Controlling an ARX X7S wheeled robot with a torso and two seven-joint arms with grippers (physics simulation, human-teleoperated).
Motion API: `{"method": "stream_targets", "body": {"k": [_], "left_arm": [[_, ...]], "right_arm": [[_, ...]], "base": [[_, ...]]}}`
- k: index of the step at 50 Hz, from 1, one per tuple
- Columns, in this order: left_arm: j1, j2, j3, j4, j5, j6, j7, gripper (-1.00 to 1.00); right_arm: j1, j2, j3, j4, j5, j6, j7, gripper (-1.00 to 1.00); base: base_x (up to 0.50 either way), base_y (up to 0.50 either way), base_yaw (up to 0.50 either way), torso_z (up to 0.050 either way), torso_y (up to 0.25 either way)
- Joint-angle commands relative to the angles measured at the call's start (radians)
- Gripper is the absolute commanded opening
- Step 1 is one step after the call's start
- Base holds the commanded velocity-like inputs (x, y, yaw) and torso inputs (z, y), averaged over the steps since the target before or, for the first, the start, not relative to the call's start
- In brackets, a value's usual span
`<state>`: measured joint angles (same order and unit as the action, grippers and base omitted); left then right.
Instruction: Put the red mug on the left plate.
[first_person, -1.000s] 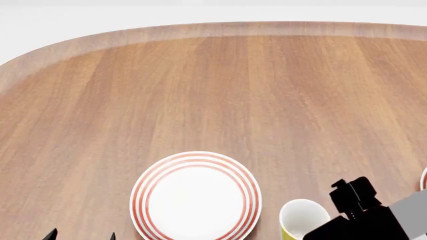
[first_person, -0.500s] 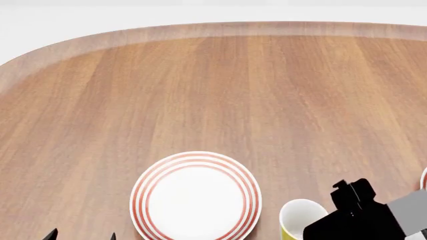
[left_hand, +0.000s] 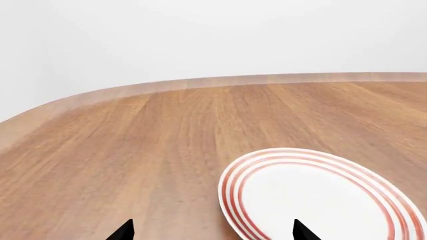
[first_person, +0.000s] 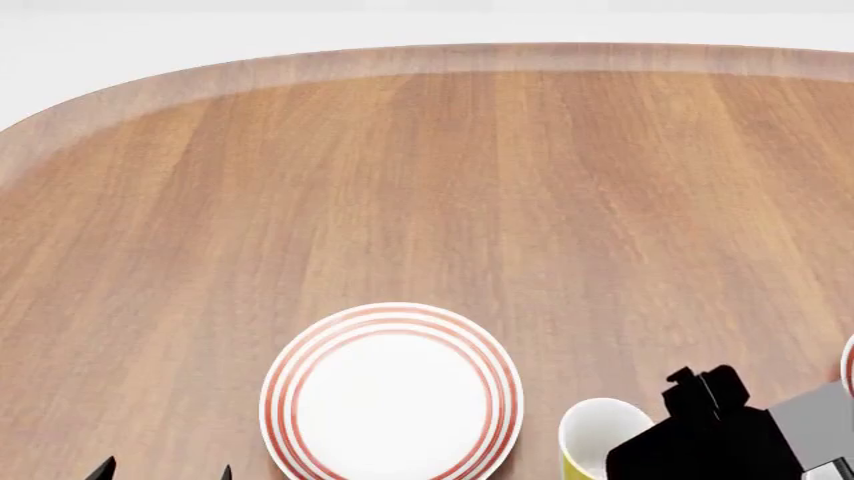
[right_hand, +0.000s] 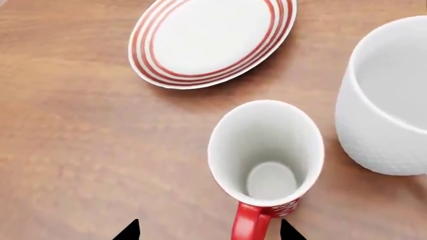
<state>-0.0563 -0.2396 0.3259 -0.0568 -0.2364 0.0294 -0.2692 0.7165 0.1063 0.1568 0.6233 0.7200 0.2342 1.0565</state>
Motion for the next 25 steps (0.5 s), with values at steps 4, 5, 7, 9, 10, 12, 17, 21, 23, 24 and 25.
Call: {"method": "stream_targets", "body": {"k": [4,5,7,9,10,12,17,21,23,24,25], "left_arm": [[-0.001,-0.004,0.005,0.001,-0.005,-0.001,-0.005,1.0],[-0.001,-0.004,0.005,0.002,-0.006,-0.002,-0.006,1.0],[-0.002,-0.004,0.006,-0.003,-0.005,0.002,-0.005,1.0],[-0.001,-0.005,0.007,0.002,-0.006,0.0,-0.007,1.0],[-0.001,-0.006,0.007,0.002,-0.006,0.0,-0.007,1.0],[-0.002,-0.006,0.009,0.001,-0.007,0.001,-0.007,1.0],[-0.002,-0.008,0.01,0.002,-0.008,0.001,-0.008,1.0],[-0.006,-0.008,0.012,-0.005,-0.009,0.005,-0.008,1.0],[-0.005,-0.009,0.013,-0.001,-0.01,0.003,-0.009,1.0],[-0.004,-0.009,0.013,-0.001,-0.011,0.003,-0.01,1.0],[-0.004,-0.009,0.013,-0.001,-0.011,0.003,-0.01,1.0]], "right_arm": [[0.061,0.007,0.003,0.197,-0.027,-0.087,-0.049,1.0],[0.062,0.006,0.002,0.202,-0.027,-0.089,-0.052,1.0],[0.057,0.004,0.0,0.205,-0.027,-0.09,-0.053,1.0],[0.053,0.002,-0.003,0.208,-0.029,-0.092,-0.055,1.0],[0.053,0.0,-0.006,0.21,-0.03,-0.093,-0.057,1.0],[0.056,0.0,-0.007,0.22,-0.032,-0.097,-0.059,1.0],[0.058,0.0,-0.008,0.224,-0.027,-0.095,-0.062,1.0],[0.065,0.0,-0.009,0.244,-0.028,-0.104,-0.069,1.0],[0.069,0.001,-0.007,0.26,-0.03,-0.114,-0.072,1.0],[0.071,0.001,-0.007,0.264,-0.029,-0.114,-0.072,1.0],[0.071,0.001,-0.008,0.266,-0.029,-0.114,-0.073,1.0]], "base": [[0.0,0.0,0.0,0.0,0.0],[0.0,0.0,0.0,0.0,0.0],[0.0,0.0,0.0,0.0,0.0],[0.0,0.0,0.0,0.0,0.0],[0.0,0.0,0.0,0.0,0.0],[0.0,0.0,0.0,0.0,0.0],[0.0,0.0,0.0,0.0,0.0],[0.0,0.0,0.0,0.0,0.0],[0.0,0.0,0.0,0.0,0.0],[0.0,0.0,0.0,0.0,0.0],[0.0,0.0,0.0,0.0,0.0]]}}
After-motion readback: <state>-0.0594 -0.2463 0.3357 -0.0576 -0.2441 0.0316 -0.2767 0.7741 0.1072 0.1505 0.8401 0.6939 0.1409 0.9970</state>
